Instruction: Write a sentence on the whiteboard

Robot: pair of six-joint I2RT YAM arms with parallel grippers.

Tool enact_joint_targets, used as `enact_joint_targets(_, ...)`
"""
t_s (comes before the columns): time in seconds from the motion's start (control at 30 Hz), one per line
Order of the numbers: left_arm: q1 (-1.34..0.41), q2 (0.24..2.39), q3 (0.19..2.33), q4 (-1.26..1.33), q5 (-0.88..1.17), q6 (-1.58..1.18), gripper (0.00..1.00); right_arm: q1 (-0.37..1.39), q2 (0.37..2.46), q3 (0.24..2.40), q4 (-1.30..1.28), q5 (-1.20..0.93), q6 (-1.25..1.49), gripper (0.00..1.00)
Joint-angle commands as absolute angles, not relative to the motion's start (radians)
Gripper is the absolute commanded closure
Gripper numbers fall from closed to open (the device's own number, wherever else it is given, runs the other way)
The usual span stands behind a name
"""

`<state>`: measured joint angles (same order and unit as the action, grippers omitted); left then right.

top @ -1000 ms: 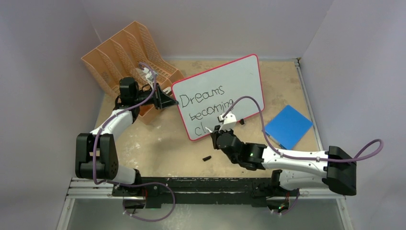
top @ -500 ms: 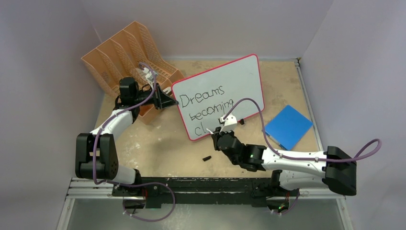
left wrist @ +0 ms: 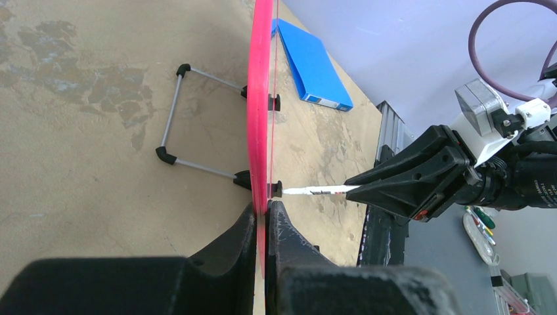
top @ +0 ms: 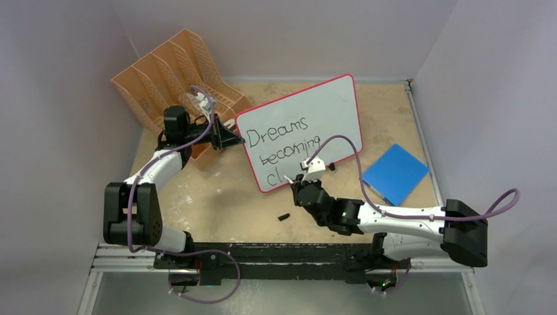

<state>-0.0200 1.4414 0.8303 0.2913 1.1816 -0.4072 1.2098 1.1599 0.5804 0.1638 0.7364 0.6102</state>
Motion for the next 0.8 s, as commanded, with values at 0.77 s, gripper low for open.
enact_joint_targets(0.77, -0.011, 1.426, 0.852, 0.328, 1.192, -0.397, 1.00, 1.187, 1.206, 0.582, 0.244, 0.791, 0.609, 1.00)
